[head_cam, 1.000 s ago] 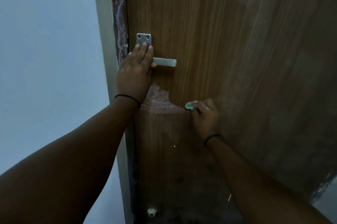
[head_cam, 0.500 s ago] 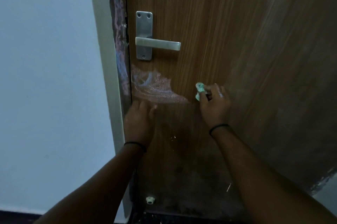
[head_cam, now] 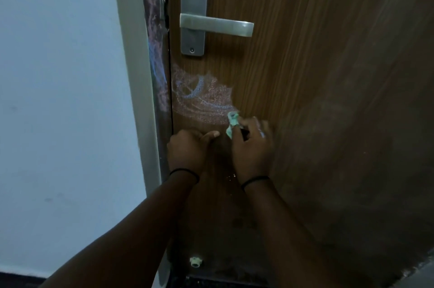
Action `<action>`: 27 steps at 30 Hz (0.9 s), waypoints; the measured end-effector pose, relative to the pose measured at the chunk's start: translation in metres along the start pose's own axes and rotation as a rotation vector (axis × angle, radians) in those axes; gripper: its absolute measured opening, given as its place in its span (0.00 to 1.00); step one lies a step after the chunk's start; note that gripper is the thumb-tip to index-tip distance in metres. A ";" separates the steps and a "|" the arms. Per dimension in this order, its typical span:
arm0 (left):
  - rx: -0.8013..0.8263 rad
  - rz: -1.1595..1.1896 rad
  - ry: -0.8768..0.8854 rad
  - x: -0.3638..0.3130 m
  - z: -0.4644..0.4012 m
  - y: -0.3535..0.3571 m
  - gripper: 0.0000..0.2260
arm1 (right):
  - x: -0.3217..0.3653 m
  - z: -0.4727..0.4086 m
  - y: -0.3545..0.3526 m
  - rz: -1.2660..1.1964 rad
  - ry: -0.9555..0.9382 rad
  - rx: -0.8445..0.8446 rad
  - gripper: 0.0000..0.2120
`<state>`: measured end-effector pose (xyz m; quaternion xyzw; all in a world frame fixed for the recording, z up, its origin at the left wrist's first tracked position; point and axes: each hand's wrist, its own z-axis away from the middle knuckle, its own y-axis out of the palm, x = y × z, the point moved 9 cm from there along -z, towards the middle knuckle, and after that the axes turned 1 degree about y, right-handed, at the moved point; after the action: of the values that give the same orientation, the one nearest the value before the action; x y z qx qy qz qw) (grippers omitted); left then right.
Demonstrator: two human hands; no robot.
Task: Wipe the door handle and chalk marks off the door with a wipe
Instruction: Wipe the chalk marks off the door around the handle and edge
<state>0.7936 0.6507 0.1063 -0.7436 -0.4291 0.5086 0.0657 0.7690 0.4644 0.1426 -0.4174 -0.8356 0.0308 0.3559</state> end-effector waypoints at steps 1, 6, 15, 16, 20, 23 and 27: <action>0.005 0.010 0.002 0.001 -0.002 0.002 0.27 | -0.005 0.001 -0.003 -0.040 0.018 -0.053 0.04; 0.030 0.112 -0.008 0.010 -0.014 0.009 0.23 | -0.014 0.004 -0.015 -0.225 0.098 -0.312 0.07; 0.061 0.140 -0.015 0.012 -0.021 0.010 0.21 | -0.009 0.005 -0.006 -0.173 0.028 -0.400 0.08; 0.056 0.135 -0.020 0.012 -0.020 0.009 0.21 | 0.000 0.007 0.002 -0.112 -0.002 -0.348 0.07; 0.049 0.168 -0.035 0.009 -0.013 0.007 0.21 | -0.001 0.006 0.009 -0.035 -0.106 -0.130 0.08; 0.029 0.212 -0.051 0.009 -0.007 0.007 0.22 | -0.013 -0.007 -0.014 -0.029 -0.082 -0.254 0.06; -0.016 0.205 -0.052 0.010 0.001 0.005 0.20 | 0.034 0.010 0.028 0.161 -0.354 -0.024 0.06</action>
<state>0.7966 0.6543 0.0957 -0.7708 -0.3561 0.5283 -0.0036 0.7683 0.5096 0.1445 -0.4753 -0.8492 0.1221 0.1949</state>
